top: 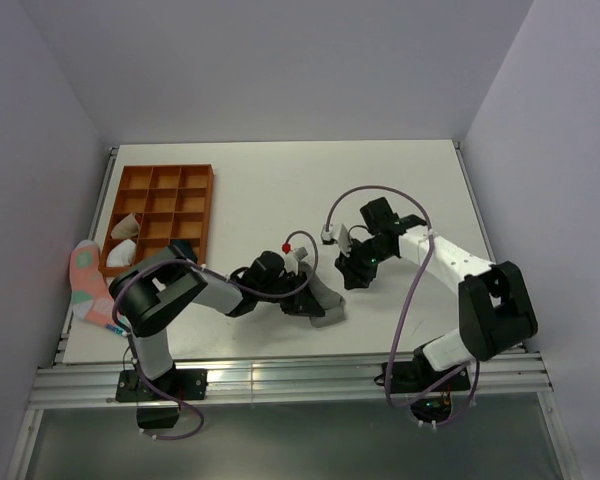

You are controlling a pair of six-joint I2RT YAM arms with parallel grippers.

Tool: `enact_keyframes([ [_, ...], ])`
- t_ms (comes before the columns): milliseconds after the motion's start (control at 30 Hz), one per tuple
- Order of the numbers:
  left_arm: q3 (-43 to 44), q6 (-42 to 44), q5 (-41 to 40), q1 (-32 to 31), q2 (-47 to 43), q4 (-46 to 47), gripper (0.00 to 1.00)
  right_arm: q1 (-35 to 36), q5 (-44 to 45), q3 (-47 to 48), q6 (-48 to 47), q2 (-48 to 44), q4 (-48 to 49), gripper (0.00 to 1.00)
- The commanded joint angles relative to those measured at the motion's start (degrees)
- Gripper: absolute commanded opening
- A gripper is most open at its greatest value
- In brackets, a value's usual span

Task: Roll the socks
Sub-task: Roll the sock at the center of the board.

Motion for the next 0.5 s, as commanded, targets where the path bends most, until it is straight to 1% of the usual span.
enact_keyframes([
  [0, -1.8, 1.6, 4.1, 2.2, 5.3, -16.3, 0.0, 3.5, 1.6, -4.2, -2.8, -5.1, 5.2, 0.49],
  [33, -1.5, 1.8, 4.6, 3.2, 5.6, -16.9, 0.0, 4.2, 2.0, -6.9, -3.0, -7.4, 6.4, 0.49],
  [100, -0.8, 2.5, 5.4, 4.0, 5.6, -19.2, 0.0, 6.0, 3.3, -9.4, -3.8, -9.9, 8.7, 0.5],
  [200, -0.4, 3.2, 6.3, 5.5, 5.6, -20.8, 0.0, 11.7, 7.1, -13.4, -3.1, -14.3, 11.5, 0.51],
  [233, -0.4, 3.3, 6.8, 6.2, 5.6, -21.2, 0.0, 14.9, 7.9, -14.6, -2.7, -15.7, 12.1, 0.51],
  [467, 2.2, 4.7, 7.4, 7.0, 5.9, -26.1, 0.0, 21.7, 10.2, -15.9, -1.4, -17.1, 14.7, 0.53],
])
